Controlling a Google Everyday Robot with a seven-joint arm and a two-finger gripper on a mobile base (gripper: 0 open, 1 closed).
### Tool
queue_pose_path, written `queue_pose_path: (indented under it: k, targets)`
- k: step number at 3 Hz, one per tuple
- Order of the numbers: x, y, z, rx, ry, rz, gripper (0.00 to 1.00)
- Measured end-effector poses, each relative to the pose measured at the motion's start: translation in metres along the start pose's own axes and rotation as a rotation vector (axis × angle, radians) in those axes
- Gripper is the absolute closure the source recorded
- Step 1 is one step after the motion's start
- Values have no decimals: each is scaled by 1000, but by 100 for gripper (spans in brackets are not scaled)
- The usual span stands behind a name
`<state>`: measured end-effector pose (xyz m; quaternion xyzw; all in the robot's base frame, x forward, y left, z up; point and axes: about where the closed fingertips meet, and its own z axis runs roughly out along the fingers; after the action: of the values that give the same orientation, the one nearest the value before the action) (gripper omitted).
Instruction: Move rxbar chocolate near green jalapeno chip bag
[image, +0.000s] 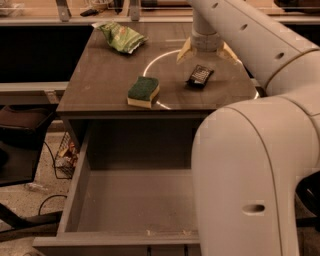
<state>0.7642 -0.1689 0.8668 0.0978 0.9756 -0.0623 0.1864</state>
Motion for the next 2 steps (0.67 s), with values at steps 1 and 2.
queue_pose_path:
  k: [1, 2]
  targets:
    - [3, 7, 7, -3, 28, 11, 0]
    - [6, 8, 21, 3, 67, 40, 0]
